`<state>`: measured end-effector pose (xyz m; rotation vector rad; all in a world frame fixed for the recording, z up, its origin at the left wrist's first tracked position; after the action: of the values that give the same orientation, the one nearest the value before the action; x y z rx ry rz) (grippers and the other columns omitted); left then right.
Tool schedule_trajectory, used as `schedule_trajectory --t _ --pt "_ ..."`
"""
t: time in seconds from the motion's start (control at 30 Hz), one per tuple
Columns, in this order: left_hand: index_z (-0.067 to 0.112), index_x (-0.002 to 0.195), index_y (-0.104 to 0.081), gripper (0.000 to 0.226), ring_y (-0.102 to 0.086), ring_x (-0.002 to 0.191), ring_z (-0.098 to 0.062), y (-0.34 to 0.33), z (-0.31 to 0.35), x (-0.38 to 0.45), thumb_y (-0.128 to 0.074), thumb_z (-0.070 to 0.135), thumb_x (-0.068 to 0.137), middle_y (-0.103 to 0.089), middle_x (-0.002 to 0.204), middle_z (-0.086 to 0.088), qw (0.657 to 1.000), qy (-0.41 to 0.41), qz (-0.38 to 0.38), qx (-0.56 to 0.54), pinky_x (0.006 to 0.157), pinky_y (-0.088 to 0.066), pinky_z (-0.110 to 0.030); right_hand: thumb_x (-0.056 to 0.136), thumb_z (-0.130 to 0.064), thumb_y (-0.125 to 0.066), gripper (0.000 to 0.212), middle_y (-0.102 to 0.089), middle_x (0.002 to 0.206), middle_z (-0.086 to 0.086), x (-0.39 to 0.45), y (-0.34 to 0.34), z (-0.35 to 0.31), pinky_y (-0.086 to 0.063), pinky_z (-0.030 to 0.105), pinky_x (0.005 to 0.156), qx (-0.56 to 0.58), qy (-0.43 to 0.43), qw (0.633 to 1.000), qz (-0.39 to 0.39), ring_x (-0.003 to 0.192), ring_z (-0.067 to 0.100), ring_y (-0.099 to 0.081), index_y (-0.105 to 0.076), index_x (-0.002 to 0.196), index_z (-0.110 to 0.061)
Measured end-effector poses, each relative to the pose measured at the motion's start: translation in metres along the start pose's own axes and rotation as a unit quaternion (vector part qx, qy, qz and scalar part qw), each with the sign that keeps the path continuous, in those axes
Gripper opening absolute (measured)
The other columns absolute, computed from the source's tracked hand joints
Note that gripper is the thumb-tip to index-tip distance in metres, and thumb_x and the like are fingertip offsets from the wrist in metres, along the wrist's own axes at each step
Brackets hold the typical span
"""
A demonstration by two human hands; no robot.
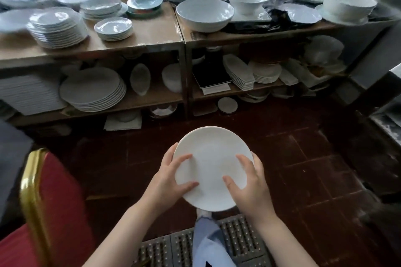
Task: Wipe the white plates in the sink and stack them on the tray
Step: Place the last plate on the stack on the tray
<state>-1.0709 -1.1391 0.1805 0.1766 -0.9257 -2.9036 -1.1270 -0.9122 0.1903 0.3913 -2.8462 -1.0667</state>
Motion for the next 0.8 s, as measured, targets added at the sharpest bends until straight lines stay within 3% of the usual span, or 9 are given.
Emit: schedule_trajectory --t 0.23,0.33,0.5,0.8 --pt "0.041 0.138 -0.046 0.071 -0.017 0.135 0.011 0.040 -0.014 0.089 -0.083 0.028 0.080 -0.005 0.153 0.031 0.998 0.036 0.044 -0.008 0.102 -0.027 -0.012 0.087 -0.034 -0.071 0.066 -0.019 0.157 -0.001 0.129 -0.018 -0.022 -0.034 0.026 0.101 0.006 0.033 0.999 -0.042 0.139 0.018 -0.031 -0.039 0.145 -0.026" --pt "0.044 0.136 -0.046 0.070 -0.016 0.136 0.012 0.060 -0.020 0.127 -0.084 0.029 0.079 -0.006 0.153 0.030 0.997 0.053 0.061 -0.016 0.105 -0.027 -0.017 0.088 -0.037 -0.070 0.066 -0.017 0.158 -0.003 0.177 -0.025 -0.034 -0.037 0.028 0.101 0.005 0.048 0.997 -0.060 0.139 0.017 -0.030 -0.038 0.145 -0.027" --pt "0.039 0.137 -0.048 0.068 -0.005 0.126 0.035 0.090 -0.030 0.194 -0.083 0.030 0.079 -0.010 0.154 0.026 0.993 0.064 0.098 -0.013 0.108 -0.025 -0.020 0.087 -0.034 -0.072 0.066 -0.021 0.156 -0.003 0.266 -0.038 -0.057 -0.031 0.021 0.097 0.008 0.082 0.993 -0.080 0.136 0.013 -0.032 -0.041 0.144 -0.024" --pt "0.044 0.136 -0.048 0.068 -0.008 0.135 0.027 0.134 -0.059 0.272 -0.082 0.032 0.079 -0.014 0.161 0.017 0.986 0.074 0.151 -0.025 0.112 -0.021 -0.018 0.084 -0.032 -0.074 0.066 -0.024 0.155 -0.001 0.367 -0.071 -0.082 -0.032 0.023 0.100 0.013 0.102 0.989 -0.102 0.138 0.015 -0.034 -0.044 0.142 -0.024"
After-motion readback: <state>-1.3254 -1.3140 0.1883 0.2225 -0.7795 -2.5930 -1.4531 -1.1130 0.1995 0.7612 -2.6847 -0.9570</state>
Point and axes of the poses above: each hand's wrist, its own x-axis towards the middle knuckle, its own y-axis out of the back of the hand, z = x × y, the point moved 4 cm from there along x, towards the middle knuckle
